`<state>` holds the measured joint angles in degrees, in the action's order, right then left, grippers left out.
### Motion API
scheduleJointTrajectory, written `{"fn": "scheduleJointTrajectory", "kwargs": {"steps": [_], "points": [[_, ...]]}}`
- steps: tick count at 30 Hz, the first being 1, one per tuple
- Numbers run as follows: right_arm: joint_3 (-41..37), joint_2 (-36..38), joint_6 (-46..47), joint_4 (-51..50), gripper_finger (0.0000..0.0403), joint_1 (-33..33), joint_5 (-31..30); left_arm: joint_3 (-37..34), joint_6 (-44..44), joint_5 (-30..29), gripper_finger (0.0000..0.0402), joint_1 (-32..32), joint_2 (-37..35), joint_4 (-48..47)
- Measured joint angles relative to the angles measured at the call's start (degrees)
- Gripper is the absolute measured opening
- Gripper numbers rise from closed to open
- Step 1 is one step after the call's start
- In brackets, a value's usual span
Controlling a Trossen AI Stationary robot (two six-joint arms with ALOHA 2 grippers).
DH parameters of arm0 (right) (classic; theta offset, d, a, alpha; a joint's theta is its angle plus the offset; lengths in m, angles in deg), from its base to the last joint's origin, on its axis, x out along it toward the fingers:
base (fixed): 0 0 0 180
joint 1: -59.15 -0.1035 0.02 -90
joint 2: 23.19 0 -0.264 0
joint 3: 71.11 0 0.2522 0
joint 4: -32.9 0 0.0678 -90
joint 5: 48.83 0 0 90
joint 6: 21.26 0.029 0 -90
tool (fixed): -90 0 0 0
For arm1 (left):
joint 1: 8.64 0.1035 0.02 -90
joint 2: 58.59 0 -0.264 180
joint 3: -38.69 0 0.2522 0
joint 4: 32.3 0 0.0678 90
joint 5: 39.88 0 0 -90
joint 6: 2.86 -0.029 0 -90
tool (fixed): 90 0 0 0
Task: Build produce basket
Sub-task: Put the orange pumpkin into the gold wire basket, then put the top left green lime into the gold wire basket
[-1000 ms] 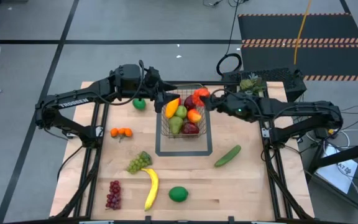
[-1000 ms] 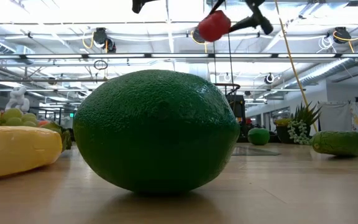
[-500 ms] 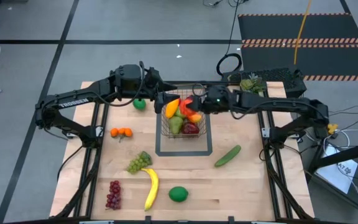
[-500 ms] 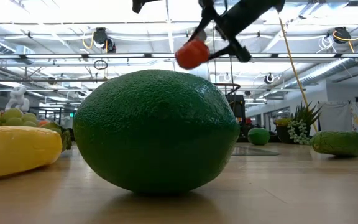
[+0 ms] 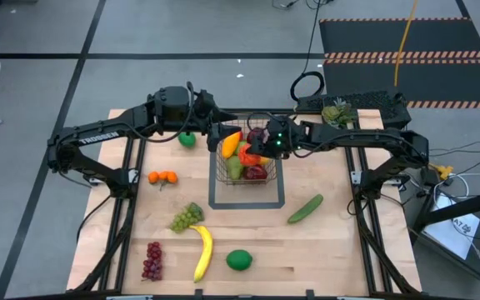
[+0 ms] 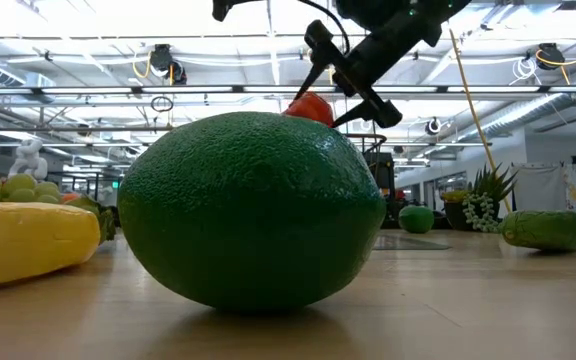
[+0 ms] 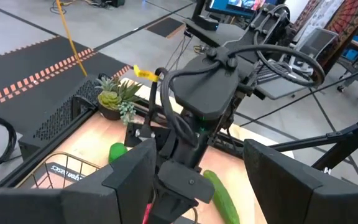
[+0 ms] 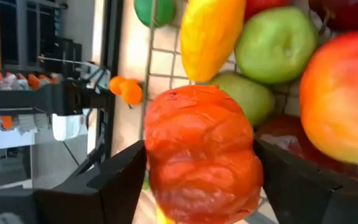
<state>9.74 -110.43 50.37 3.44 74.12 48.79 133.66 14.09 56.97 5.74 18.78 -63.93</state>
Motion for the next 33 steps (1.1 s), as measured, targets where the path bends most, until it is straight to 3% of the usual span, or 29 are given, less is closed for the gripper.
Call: {"fn": "scheduleJointTrajectory", "kwargs": {"steps": [9, 22, 26, 33], "points": [[0.00, 0.16, -2.69, 1.36, 0.0331, 0.75, -1.63, 0.00, 0.27, 0.00, 0.0241, 0.00, 0.00, -0.10], [0.04, 7.26, -11.66, 5.15, 0.0334, 0.77, -3.35, -0.02, 0.26, 0.04, 0.0241, -0.01, -0.02, -5.67], [0.02, 10.06, -12.54, 0.56, 0.0334, 1.06, -5.47, -0.02, 1.20, -0.84, 0.0241, 0.05, -0.02, -10.10], [0.02, 15.09, -12.84, -12.31, 0.0334, 1.21, -11.16, -0.02, 10.13, -5.44, 0.0241, 1.96, -0.02, -22.24]]}}
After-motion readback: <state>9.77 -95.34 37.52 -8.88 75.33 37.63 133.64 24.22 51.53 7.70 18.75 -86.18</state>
